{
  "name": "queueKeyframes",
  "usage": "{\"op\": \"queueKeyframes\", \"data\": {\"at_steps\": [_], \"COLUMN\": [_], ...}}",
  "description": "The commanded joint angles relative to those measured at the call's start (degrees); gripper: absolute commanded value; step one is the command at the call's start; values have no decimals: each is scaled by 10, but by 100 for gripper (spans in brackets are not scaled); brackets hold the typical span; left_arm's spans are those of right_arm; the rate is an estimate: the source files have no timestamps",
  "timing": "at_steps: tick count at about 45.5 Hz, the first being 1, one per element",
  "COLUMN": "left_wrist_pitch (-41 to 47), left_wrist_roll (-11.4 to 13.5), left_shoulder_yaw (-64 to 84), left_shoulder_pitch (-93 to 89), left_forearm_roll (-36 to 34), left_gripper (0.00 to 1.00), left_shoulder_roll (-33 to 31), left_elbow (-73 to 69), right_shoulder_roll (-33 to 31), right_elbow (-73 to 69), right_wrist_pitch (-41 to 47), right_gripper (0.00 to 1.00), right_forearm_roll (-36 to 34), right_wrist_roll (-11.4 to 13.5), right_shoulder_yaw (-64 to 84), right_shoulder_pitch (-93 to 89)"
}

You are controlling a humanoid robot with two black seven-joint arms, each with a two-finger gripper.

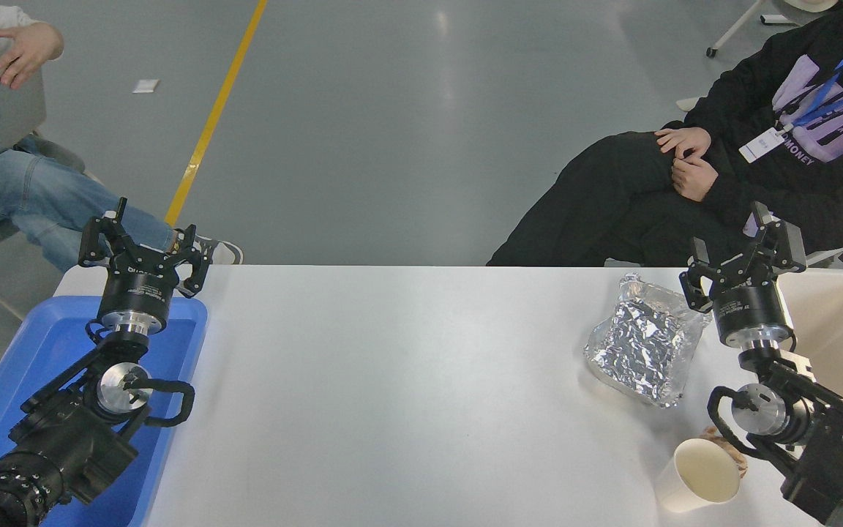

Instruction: Pick up paper cup place in dustbin

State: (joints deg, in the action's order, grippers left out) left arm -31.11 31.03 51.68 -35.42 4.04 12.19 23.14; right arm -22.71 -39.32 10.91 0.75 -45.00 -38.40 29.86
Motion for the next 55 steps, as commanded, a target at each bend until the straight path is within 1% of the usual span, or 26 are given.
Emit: {"op": "queueKeyframes", "data": {"at_steps": [1, 5, 8, 15, 28, 40, 49, 55], "left_wrist_pitch": [0, 0, 0, 0, 0, 0, 0, 0], "left_wrist_roll": [0, 0, 0, 0, 0, 0, 0, 0], "left_shoulder_yaw": [0, 0, 0, 0, 0, 0, 0, 0], "left_shoulder_pitch": [0, 0, 0, 0, 0, 0, 0, 0], "left_forearm_roll": [0, 0, 0, 0, 0, 0, 0, 0], "left_gripper": [99, 99, 99, 99, 99, 99, 99, 99], "left_shoulder_roll": [0, -1, -1, -1, 0, 0, 0, 0], "left_elbow": [0, 0, 0, 0, 1, 1, 1, 1], "right_shoulder_roll": [-28, -44, -72, -160, -219, -221, -213, -170], "right_elbow": [-22, -29, -56, -109, -116, -126, -232, -311], "right_wrist_pitch": [-1, 1, 1, 1, 0, 1, 2, 19], "right_gripper": [100, 100, 100, 100, 100, 100, 100, 100], "right_forearm_roll": [-4, -3, -2, -2, -3, -4, -4, -4], "right_wrist_roll": [0, 0, 0, 0, 0, 0, 0, 0], "right_shoulder_yaw": [14, 29, 72, 231, 535, 821, 1010, 1158], "right_shoulder_pitch": [3, 5, 8, 69, 227, 394, 555, 661]}}
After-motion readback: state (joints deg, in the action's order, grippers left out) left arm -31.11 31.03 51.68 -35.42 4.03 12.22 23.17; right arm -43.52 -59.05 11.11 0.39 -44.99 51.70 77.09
